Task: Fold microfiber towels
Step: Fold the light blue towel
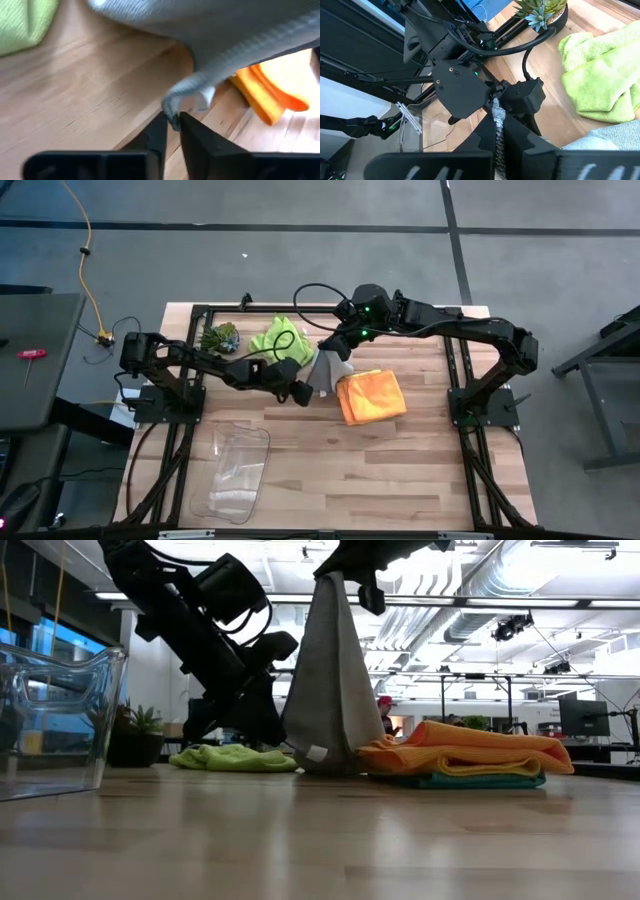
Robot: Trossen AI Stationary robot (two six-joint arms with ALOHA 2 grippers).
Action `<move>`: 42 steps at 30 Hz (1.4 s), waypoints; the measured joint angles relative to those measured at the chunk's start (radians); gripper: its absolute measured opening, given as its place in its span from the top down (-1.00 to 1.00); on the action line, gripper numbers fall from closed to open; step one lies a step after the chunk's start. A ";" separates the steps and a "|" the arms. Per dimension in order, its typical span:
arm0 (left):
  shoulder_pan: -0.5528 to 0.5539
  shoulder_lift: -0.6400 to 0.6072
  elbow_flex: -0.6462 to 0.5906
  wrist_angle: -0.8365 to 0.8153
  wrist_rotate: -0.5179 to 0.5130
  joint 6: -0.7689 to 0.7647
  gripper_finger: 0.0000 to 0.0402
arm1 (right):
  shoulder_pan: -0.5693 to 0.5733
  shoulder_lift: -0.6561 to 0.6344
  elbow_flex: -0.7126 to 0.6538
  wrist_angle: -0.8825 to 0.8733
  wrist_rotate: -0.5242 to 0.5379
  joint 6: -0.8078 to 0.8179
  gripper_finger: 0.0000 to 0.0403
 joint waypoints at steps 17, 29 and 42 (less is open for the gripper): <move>0.113 -0.261 0.000 -0.142 0.024 0.198 1.00 | -0.036 -0.066 0.000 -0.172 -0.017 -0.070 1.00; 0.241 -0.468 0.205 -0.456 0.038 0.428 1.00 | -0.157 -0.153 0.001 -0.317 0.008 -0.204 1.00; 0.325 -0.467 0.478 -0.680 -0.058 0.634 1.00 | -0.211 -0.154 0.001 -0.251 -0.001 -0.210 1.00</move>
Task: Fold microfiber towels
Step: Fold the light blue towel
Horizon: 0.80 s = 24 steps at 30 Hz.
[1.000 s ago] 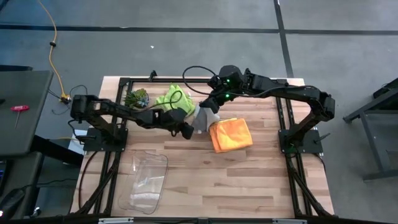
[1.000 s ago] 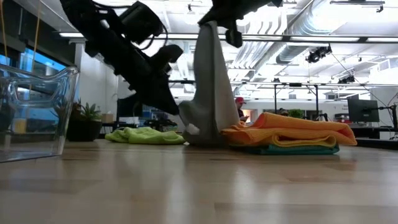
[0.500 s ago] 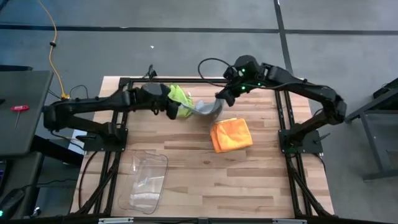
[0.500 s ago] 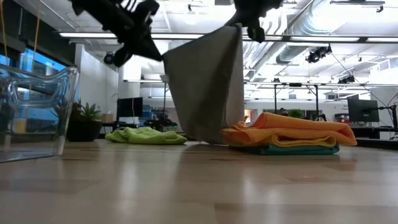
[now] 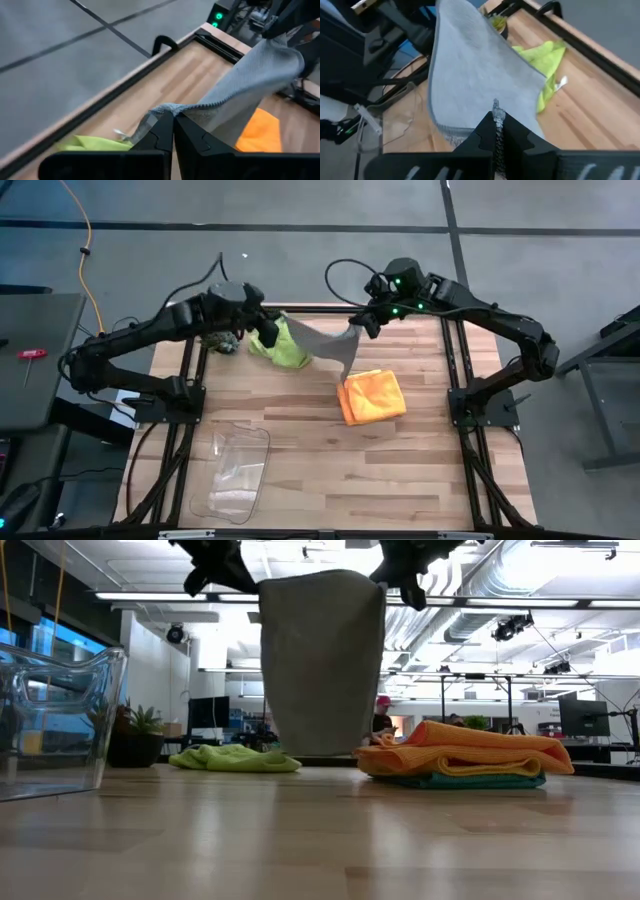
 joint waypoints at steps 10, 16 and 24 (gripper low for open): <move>0.028 0.000 0.056 -0.164 -0.002 0.117 1.00 | 0.105 0.000 0.000 0.016 0.004 -0.019 1.00; 0.028 -0.011 0.147 -0.249 0.001 0.152 1.00 | 0.151 0.002 0.000 0.113 0.006 0.002 1.00; 0.025 -0.012 0.293 -0.461 0.038 0.179 1.00 | 0.232 0.028 -0.005 0.187 0.008 0.063 1.00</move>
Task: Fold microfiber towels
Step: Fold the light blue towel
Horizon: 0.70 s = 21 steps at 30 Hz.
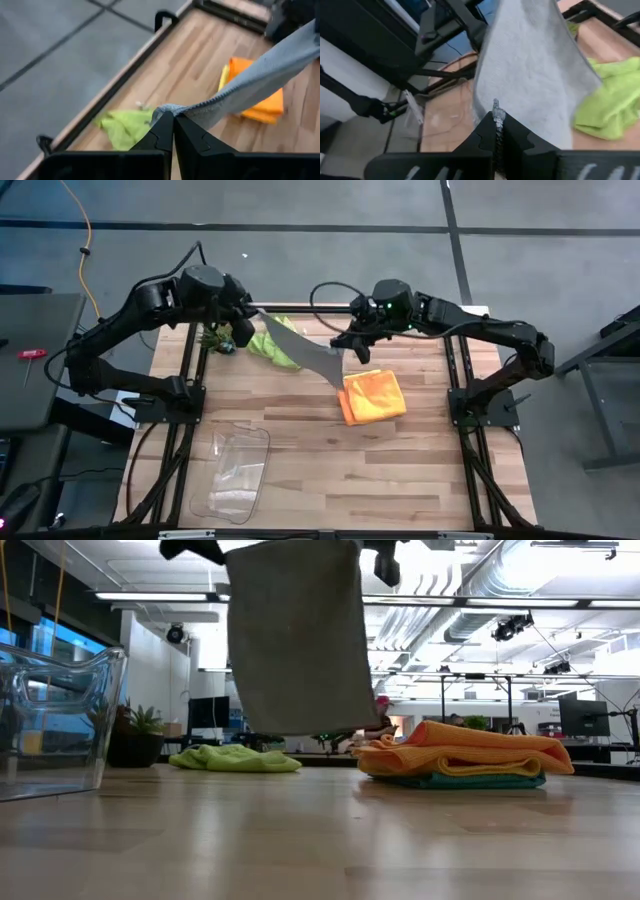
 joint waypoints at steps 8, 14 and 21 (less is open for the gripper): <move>-0.077 -0.005 0.001 -0.200 0.004 -0.035 1.00 | 0.100 0.083 0.000 -0.047 0.077 0.005 1.00; -0.200 -0.014 -0.051 -0.245 0.009 -0.141 1.00 | 0.126 0.129 0.000 -0.108 0.098 -0.015 1.00; -0.356 -0.047 -0.270 -0.205 0.078 -0.284 1.00 | 0.177 0.148 -0.028 -0.199 0.150 -0.055 1.00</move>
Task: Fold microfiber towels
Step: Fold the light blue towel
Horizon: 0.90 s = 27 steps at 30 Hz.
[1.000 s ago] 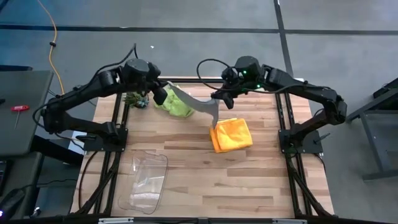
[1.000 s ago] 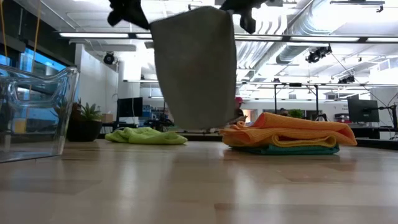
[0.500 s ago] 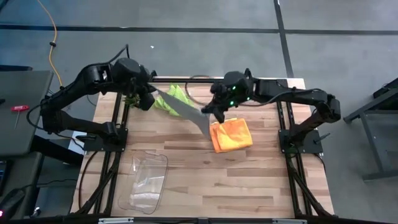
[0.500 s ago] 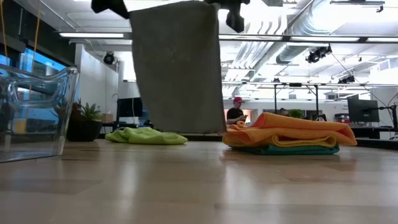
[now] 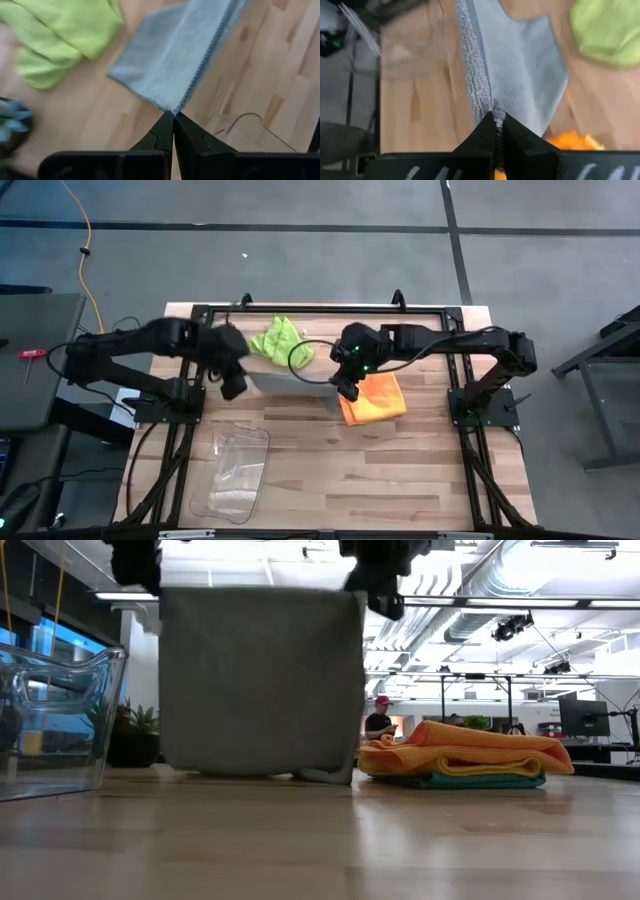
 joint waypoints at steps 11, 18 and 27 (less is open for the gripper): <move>-0.191 0.026 -0.170 0.211 0.085 -0.193 1.00 | 0.133 0.002 -0.192 0.077 -0.004 0.051 1.00; -0.261 0.001 -0.173 0.161 0.105 -0.259 1.00 | 0.183 0.002 -0.199 0.244 -0.008 0.045 1.00; -0.270 -0.062 -0.172 0.088 0.112 -0.303 1.00 | 0.204 0.002 -0.199 0.280 -0.097 0.059 1.00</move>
